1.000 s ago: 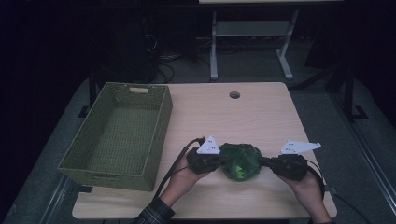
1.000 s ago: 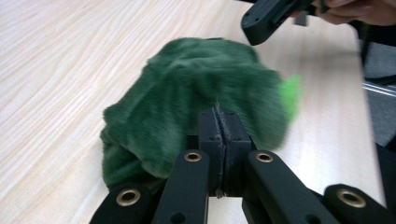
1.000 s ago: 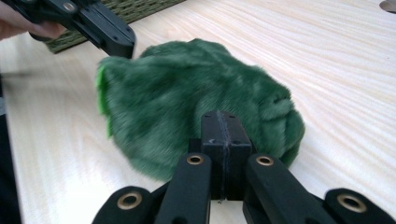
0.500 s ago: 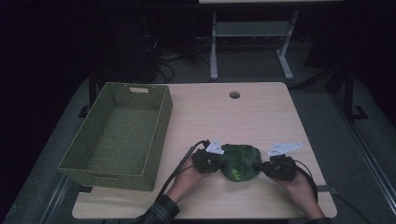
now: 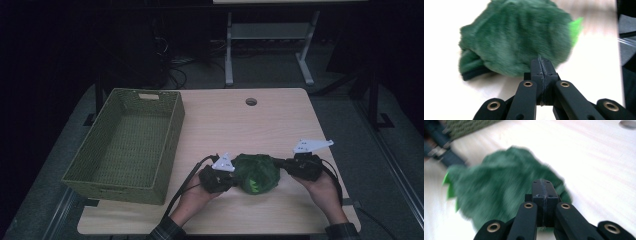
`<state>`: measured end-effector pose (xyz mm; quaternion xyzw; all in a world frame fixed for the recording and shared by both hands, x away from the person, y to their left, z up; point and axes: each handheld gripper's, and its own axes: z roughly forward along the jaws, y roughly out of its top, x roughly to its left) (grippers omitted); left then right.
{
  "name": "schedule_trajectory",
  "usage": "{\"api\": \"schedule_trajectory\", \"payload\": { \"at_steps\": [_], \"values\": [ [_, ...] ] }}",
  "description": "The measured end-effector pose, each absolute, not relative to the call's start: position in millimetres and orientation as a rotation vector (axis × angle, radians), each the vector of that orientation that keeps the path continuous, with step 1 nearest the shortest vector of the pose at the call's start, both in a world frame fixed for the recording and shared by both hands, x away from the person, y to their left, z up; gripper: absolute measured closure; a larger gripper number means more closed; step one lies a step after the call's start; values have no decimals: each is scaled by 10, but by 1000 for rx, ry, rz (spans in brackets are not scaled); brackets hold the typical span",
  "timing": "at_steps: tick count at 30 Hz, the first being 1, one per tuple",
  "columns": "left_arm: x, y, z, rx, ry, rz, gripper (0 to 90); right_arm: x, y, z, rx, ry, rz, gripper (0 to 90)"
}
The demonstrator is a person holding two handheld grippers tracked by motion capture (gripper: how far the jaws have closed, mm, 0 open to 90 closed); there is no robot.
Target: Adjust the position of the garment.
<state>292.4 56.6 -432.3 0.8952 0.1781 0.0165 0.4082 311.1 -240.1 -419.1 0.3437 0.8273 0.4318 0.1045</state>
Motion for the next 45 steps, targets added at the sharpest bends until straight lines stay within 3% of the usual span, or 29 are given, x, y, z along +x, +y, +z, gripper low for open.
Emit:
{"api": "schedule_trajectory", "payload": {
  "at_steps": [11,19,29,45],
  "values": [
    [2757,361,-4365,2256,384,-29,894,3683,-2222,-4157,1061,2436,1279,897],
    [2811,210,-4525,2269,408,-64,892,3947,-2011,-4405,1078,2558,1205,897],
    [2935,183,-4587,2310,417,-25,894,3840,-2134,-4500,1104,2590,1158,897],
    [3120,469,-4593,2327,482,28,894,3563,-2147,-4506,1055,2614,1160,897]
  ]
}}
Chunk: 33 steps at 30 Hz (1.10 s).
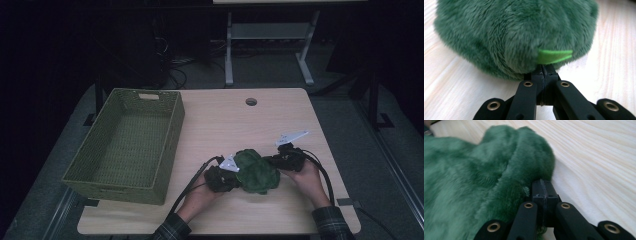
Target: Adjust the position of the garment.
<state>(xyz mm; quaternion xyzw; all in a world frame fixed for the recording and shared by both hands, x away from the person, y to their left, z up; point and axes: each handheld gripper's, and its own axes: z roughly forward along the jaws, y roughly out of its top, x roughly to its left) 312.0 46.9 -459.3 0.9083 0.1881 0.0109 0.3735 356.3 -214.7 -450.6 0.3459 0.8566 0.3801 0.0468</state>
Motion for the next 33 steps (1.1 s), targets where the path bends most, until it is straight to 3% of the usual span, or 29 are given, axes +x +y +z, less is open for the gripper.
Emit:
{"api": "schedule_trajectory", "payload": {
  "at_steps": [19,25,33],
  "values": [
    [3282,782,-4529,2351,547,122,872,3260,-2150,-4484,1060,2572,1173,890],
    [3254,879,-4402,2355,526,109,775,3066,-2443,-4481,1151,2417,1174,665],
    [3216,934,-4248,2355,501,87,478,2834,-2709,-4655,1259,2283,1094,279]
  ]
}}
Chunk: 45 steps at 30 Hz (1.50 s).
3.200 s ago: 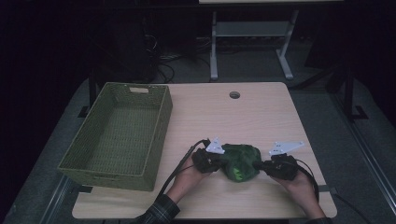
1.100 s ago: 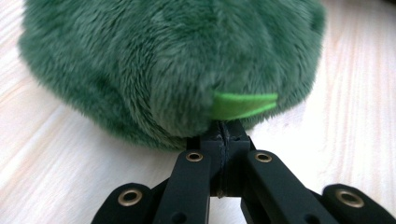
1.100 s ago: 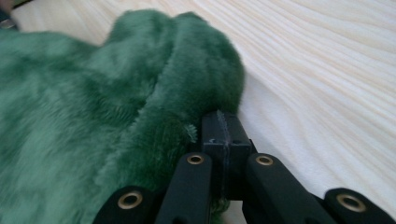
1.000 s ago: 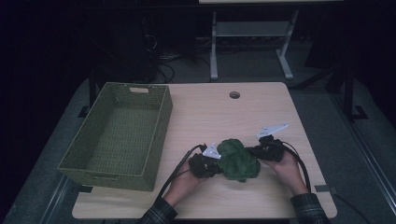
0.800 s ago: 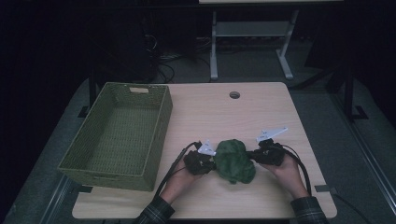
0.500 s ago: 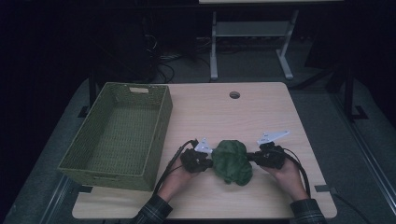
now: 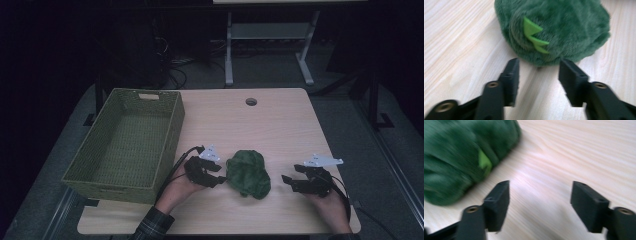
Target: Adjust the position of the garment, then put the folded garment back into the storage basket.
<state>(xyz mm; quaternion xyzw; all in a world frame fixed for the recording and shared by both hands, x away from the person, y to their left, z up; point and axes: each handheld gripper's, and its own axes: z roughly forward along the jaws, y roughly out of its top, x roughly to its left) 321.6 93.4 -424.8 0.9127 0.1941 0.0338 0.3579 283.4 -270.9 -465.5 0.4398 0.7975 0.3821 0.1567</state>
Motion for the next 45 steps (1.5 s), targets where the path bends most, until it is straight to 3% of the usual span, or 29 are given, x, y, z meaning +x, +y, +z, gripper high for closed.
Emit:
{"api": "schedule_trajectory", "payload": {
  "at_steps": [4,14,32,45],
  "values": [
    [3196,869,-4203,2368,467,83,353,2799,-2786,-4692,1296,2244,1065,148],
    [3220,650,-4030,2436,369,93,181,2760,-2808,-4805,1301,2260,989,43],
    [3439,271,-4023,2646,160,64,137,2764,-2804,-4835,1294,2277,965,23],
    [3552,124,-4248,2680,175,-23,138,2765,-2806,-4835,1296,2274,965,26]
  ]
}}
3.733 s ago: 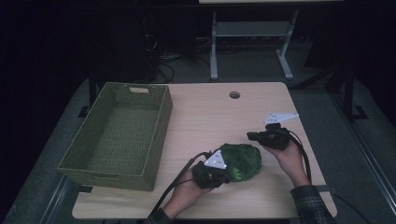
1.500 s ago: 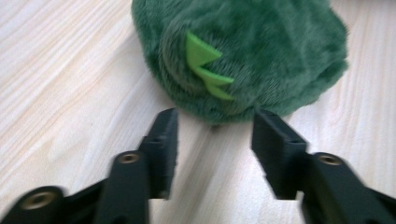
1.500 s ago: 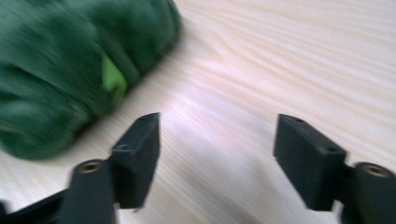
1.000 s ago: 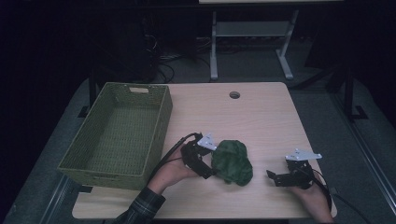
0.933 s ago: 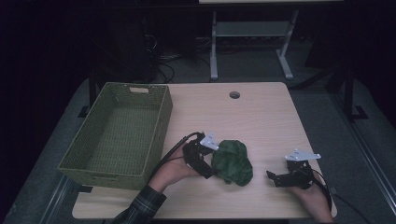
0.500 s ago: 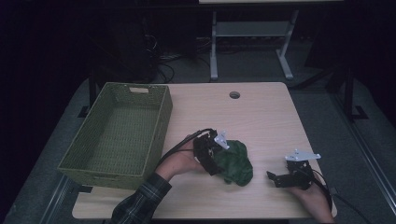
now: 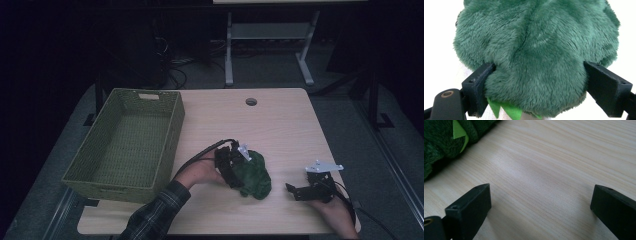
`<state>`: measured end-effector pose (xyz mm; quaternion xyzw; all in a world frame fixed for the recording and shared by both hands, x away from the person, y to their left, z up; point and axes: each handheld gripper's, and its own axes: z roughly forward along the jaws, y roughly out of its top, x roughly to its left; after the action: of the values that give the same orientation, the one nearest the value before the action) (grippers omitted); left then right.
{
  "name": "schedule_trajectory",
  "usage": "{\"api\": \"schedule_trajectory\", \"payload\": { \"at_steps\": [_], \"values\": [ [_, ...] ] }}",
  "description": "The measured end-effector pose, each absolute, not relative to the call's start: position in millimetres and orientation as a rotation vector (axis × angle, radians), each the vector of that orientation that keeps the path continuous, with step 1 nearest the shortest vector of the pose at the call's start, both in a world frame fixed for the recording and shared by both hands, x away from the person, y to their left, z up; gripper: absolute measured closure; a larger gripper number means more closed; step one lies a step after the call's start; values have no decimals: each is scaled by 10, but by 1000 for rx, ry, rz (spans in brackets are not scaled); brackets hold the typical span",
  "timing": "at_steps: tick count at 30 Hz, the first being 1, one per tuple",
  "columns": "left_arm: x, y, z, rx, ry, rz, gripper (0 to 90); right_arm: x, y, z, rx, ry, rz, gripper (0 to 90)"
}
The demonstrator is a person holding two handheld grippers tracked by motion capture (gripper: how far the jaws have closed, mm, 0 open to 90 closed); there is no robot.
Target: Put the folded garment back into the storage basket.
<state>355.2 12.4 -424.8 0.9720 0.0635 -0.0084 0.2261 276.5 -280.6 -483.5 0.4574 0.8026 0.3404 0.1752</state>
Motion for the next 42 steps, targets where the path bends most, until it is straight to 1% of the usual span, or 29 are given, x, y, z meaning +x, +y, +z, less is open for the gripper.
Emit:
{"api": "schedule_trajectory", "payload": {
  "at_steps": [9,12,16,21,24,28,30,32,38,42],
  "values": [
    [3576,70,-4385,2756,155,-32,136,2765,-2807,-4836,1293,2275,964,28],
    [3591,54,-4451,2782,161,-58,152,2767,-2806,-4836,1299,2270,965,28],
    [3591,25,-4472,2794,160,-48,159,2769,-2807,-4836,1298,2271,964,28],
    [3590,31,-4446,2792,147,-39,265,2768,-2807,-4836,1298,2270,964,28],
    [3597,32,-4422,2795,145,-54,366,2768,-2807,-4836,1297,2270,964,28],
    [3611,23,-4394,2802,202,-89,538,2768,-2806,-4836,1299,2270,964,28],
    [3611,19,-4389,2806,211,-106,587,2768,-2806,-4836,1299,2271,964,28],
    [3620,22,-4388,2803,222,-114,614,2768,-2807,-4836,1299,2271,964,28],
    [3648,54,-4357,2776,275,-154,643,2768,-2807,-4836,1299,2271,964,28],
    [3650,88,-4290,2751,295,-135,661,2768,-2807,-4836,1299,2271,964,28]
  ]
}}
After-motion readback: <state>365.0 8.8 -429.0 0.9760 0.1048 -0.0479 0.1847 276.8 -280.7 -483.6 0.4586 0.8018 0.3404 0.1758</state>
